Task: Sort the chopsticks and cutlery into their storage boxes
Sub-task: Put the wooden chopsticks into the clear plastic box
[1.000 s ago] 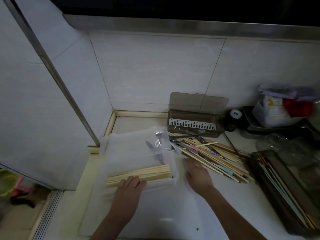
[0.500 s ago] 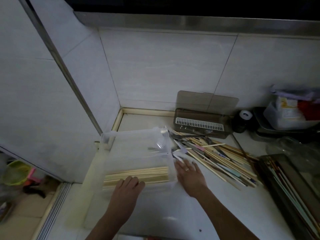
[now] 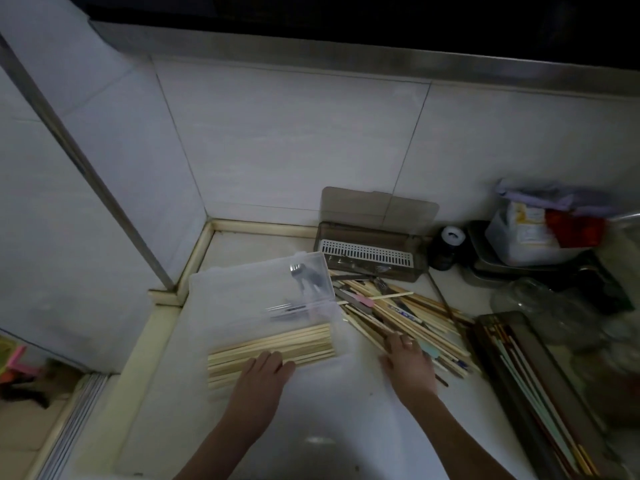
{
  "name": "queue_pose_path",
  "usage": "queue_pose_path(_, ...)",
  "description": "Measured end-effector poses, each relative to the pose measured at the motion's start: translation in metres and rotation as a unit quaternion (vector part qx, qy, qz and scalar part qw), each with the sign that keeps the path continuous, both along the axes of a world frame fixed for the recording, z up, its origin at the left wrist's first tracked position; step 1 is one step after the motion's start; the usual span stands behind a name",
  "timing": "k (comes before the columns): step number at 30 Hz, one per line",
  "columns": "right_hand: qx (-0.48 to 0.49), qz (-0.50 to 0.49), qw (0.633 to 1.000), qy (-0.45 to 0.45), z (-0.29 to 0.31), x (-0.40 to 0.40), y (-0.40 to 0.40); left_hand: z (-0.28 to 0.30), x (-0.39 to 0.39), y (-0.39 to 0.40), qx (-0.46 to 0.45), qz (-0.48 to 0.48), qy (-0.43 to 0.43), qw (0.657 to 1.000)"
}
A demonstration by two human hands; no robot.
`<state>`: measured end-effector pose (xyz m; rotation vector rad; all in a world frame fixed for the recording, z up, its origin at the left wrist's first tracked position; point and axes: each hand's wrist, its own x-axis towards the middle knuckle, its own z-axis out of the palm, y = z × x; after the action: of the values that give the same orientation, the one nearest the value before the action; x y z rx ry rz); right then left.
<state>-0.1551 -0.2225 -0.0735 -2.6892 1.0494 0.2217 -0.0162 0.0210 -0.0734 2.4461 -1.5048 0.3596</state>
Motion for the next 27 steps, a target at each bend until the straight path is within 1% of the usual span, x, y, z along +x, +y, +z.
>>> queue_pose_path(3, -0.005, 0.033, 0.999, 0.04, 0.007, 0.0, -0.01, 0.001, 0.005, -0.019, 0.009, -0.006, 0.01, 1.0)
queue_pose_path(6, -0.025, 0.037, 0.996, 0.078, 0.012, 0.003, -0.011, 0.004, 0.01, -0.028, 0.02, -0.023, 0.018, 0.999)
queue_pose_path(9, -0.082, 0.033, 0.994, 0.069, 0.014, 0.001, -0.009, 0.009, 0.013, -0.029, 0.039, -0.033, 0.024, 0.998)
queue_pose_path(11, -0.086, 0.046, 0.993, 0.069, 0.013, 0.0, -0.006, 0.01, 0.016, -0.024, 0.035, -0.033, 0.054, 0.997)
queue_pose_path(13, -0.086, 0.056, 0.992, 0.074, 0.011, -0.001, -0.004, 0.015, 0.017, -0.016, -0.002, -0.025, 0.097, 0.995)
queue_pose_path(14, -0.092, 0.054, 0.991, 0.078, 0.012, 0.0, -0.004, 0.018, 0.019, -0.011, -0.035, -0.011, 0.101, 0.994)
queue_pose_path(16, -0.096, 0.041, 0.99, 0.095, 0.013, -0.003, -0.001, 0.023, 0.029, -0.003, -0.103, 0.066, 0.101, 0.987)
queue_pose_path(17, -0.093, 0.036, 0.99, 0.1, 0.012, -0.005, 0.0, 0.026, 0.036, -0.001, -0.127, 0.136, 0.115, 0.976)
queue_pose_path(18, -0.097, 0.026, 0.989, 0.104, 0.014, -0.008, 0.003, 0.025, 0.045, 0.001, -0.144, 0.215, 0.144, 0.955)
queue_pose_path(19, -0.105, 0.019, 0.989, 0.103, 0.013, -0.01, 0.005, 0.025, 0.053, 0.001, -0.152, 0.289, 0.183, 0.927)
queue_pose_path(20, -0.103, 0.013, 0.989, 0.104, 0.013, -0.012, 0.007, 0.023, 0.062, 0.001, -0.153, 0.342, 0.238, 0.896)
queue_pose_path(21, -0.094, 0.016, 0.991, 0.097, 0.011, -0.014, 0.008, 0.022, 0.07, 0.003, -0.15, 0.368, 0.298, 0.868)
queue_pose_path(22, -0.093, 0.014, 0.992, 0.078, 0.012, -0.017, 0.01, 0.021, 0.076, 0.005, -0.146, 0.376, 0.348, 0.847)
queue_pose_path(23, -0.095, 0.009, 0.993, 0.064, 0.013, -0.02, 0.01, 0.019, 0.082, 0.008, -0.144, 0.369, 0.379, 0.836)
queue_pose_path(25, -0.092, -0.029, 0.995, 0.034, 0.021, -0.026, 0.007, 0.016, 0.086, 0.016, -0.152, 0.338, 0.404, 0.836)
queue_pose_path(27, -0.082, -0.091, 0.992, 0.0, 0.027, -0.034, -0.001, 0.016, 0.086, 0.02, -0.181, 0.316, 0.416, 0.833)
